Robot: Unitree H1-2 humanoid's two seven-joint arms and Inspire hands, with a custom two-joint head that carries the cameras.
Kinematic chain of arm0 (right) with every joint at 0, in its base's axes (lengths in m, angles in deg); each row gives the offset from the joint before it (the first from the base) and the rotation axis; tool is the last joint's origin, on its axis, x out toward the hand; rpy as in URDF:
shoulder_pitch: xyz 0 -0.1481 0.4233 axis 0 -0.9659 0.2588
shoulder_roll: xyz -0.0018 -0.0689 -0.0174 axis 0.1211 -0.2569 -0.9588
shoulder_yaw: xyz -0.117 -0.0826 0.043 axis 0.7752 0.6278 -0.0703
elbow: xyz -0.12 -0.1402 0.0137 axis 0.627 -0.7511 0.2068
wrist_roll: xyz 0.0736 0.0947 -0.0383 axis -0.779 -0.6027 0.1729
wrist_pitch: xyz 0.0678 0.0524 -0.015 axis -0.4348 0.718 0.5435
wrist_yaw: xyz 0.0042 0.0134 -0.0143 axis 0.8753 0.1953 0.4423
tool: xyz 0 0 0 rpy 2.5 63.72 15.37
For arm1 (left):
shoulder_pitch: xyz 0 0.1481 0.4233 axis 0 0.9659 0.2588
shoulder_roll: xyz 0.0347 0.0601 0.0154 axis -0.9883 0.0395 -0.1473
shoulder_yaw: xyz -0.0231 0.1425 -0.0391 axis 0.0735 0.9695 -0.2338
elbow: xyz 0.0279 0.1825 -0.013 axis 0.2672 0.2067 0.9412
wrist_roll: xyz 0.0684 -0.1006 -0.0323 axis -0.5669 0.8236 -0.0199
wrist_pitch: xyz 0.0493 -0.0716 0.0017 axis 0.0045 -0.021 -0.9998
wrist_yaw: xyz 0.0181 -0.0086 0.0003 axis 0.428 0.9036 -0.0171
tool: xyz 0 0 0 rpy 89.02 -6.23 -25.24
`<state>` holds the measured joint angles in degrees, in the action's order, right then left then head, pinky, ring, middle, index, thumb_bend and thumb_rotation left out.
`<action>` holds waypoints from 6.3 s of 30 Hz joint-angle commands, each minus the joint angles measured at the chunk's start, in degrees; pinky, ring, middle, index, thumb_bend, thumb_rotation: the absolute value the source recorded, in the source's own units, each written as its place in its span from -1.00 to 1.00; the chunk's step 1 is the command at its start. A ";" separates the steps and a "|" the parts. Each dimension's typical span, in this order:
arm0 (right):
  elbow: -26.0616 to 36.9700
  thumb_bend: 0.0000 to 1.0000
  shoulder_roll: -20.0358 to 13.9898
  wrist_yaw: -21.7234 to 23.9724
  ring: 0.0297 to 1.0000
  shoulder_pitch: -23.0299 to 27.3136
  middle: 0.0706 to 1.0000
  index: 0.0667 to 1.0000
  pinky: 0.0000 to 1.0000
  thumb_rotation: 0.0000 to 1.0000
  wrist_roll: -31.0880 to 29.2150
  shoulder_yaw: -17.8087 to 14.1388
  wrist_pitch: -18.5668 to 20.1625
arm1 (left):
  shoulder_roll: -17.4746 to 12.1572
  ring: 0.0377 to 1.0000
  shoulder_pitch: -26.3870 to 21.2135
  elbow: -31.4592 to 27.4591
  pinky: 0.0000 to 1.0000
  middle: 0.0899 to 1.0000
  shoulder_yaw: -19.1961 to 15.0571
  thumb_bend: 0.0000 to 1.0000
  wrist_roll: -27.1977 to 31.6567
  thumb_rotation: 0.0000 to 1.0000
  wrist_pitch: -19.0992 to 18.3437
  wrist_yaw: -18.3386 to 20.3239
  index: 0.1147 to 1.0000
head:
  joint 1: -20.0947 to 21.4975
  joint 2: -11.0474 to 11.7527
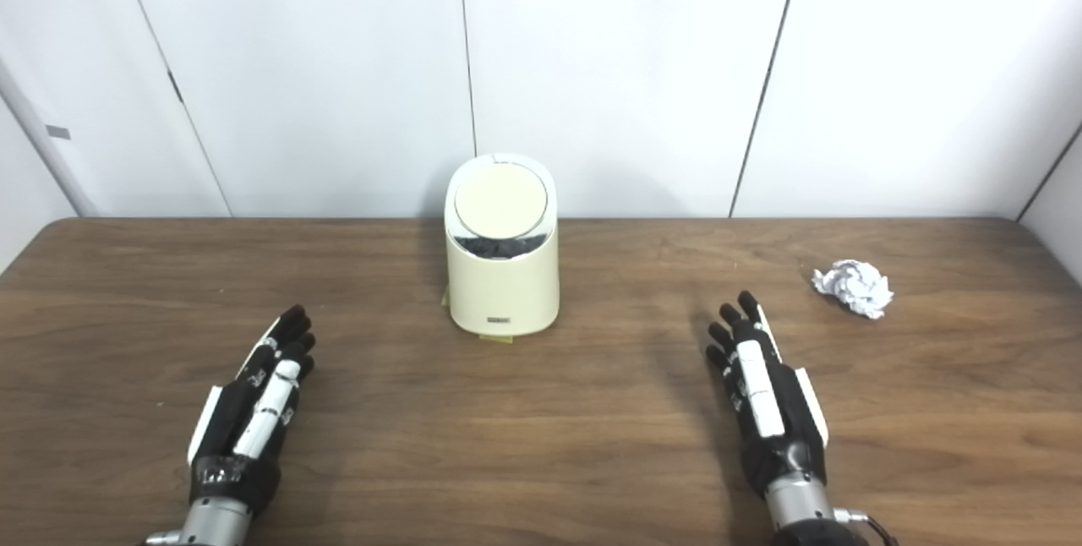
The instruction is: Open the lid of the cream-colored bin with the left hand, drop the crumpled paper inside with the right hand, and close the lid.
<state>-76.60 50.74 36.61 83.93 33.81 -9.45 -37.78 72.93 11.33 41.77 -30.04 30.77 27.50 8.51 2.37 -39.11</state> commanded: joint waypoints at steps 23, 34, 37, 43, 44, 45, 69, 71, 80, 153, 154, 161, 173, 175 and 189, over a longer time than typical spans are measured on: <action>2.67 0.16 -0.15 0.37 0.86 1.76 0.91 0.97 0.84 0.60 0.63 0.11 -0.81 | -0.26 0.96 -1.73 -0.76 1.00 0.91 0.11 -0.20 0.19 -0.02 1.48 0.37 0.92 | 0.23 0.05; 1.79 0.18 0.19 0.69 0.87 1.89 0.91 0.97 0.85 0.57 0.27 -0.04 -1.52 | -0.33 0.97 -1.74 0.07 1.00 0.92 0.18 -0.22 0.35 -0.07 1.97 0.72 0.93 | 0.47 1.51; 1.50 0.15 0.32 0.75 0.87 1.85 0.92 0.98 0.85 0.58 0.43 0.11 -1.87 | -0.60 0.97 -1.70 0.54 1.00 0.92 0.17 -0.23 0.12 -0.07 2.33 0.87 0.94 | 0.95 2.11; 1.17 0.20 0.51 0.66 0.87 1.70 0.92 0.98 0.85 0.59 0.97 0.43 -2.46 | -0.89 0.97 -1.47 1.06 1.00 0.93 0.10 -0.27 0.13 -0.07 2.67 0.97 0.95 | 1.48 3.10; 1.04 0.20 0.55 0.59 0.88 1.72 0.92 0.98 0.85 0.59 1.08 0.46 -2.62 | -0.96 0.97 -1.45 1.23 1.00 0.93 0.10 -0.27 0.13 -0.07 2.77 1.02 0.95 | 1.49 3.30; 0.93 0.20 0.59 0.51 0.88 1.73 0.92 0.98 0.85 0.59 1.23 0.50 -2.77 | -1.00 0.96 -1.46 1.42 1.00 0.93 0.10 -0.26 0.06 -0.06 2.86 0.99 0.95 | 1.43 3.40; -5.41 0.07 0.43 1.29 0.89 3.51 0.94 1.00 0.86 0.59 0.71 0.41 -7.85 | -15.27 0.78 -24.06 -10.78 0.70 0.83 6.92 0.82 -17.33 -0.24 -19.35 2.79 0.90 | -0.28 7.90; -5.84 0.10 0.36 1.36 0.89 3.62 0.94 1.00 0.86 0.59 0.74 0.40 -8.35 | -15.91 0.79 -27.46 -10.36 0.70 0.85 8.04 0.81 -18.03 -0.29 -21.39 4.02 0.90 | -0.45 8.08; -7.09 0.11 0.55 1.71 0.87 4.08 0.93 0.99 0.87 0.53 -0.19 -0.10 -8.80 | -16.08 0.85 -40.43 -2.23 0.73 0.85 15.48 0.84 -23.18 -0.33 -22.97 8.59 0.91 | -1.37 8.44; -3.74 0.17 2.53 1.46 0.87 3.30 0.91 1.00 0.87 0.49 -1.00 -1.07 -7.79 | -13.96 0.83 -56.13 26.75 0.63 0.81 30.17 0.71 -48.86 -0.60 -4.66 15.52 0.87 | -0.59 6.06; -3.70 0.17 2.46 1.44 0.87 3.23 0.91 0.99 0.87 0.49 -1.02 -1.06 -7.65 | -13.82 0.84 -56.06 25.52 0.66 0.83 28.83 0.68 -47.35 -0.57 -6.20 16.91 0.86 | -0.62 6.04; -2.60 0.14 2.19 1.32 0.86 2.61 0.91 0.99 0.85 0.47 -1.42 -1.25 -6.46 | -14.00 0.73 -54.03 17.60 0.63 0.71 20.19 0.47 -37.74 -0.66 -13.66 21.06 0.76 | -0.62 5.47; -2.80 0.17 1.57 1.34 0.85 2.76 0.89 0.97 0.86 0.48 -0.83 -1.22 -5.89 | -12.90 0.64 -38.39 6.64 0.55 0.65 6.29 -0.25 -25.36 -0.46 -16.89 14.62 0.69 | -0.54 5.13; -2.64 0.19 1.53 1.26 0.84 2.74 0.88 0.96 0.85 0.48 -0.69 -1.20 -5.72 | -12.06 0.65 -36.11 5.63 0.55 0.67 4.43 -0.26 -23.13 -0.31 -17.56 13.63 0.72 | -0.31 5.10; 1.56 0.14 0.04 -0.40 0.77 2.92 0.84 0.89 0.70 0.17 4.14 -0.31 -3.63 | -3.02 0.86 -13.63 -3.42 0.82 0.86 -1.49 -0.14 -11.35 0.40 -10.34 5.64 0.89 | 0.63 4.58</action>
<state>-77.63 51.42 36.44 84.97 37.00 -9.81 -41.07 69.28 -0.74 41.60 -31.06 17.54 13.70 15.47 2.72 -34.54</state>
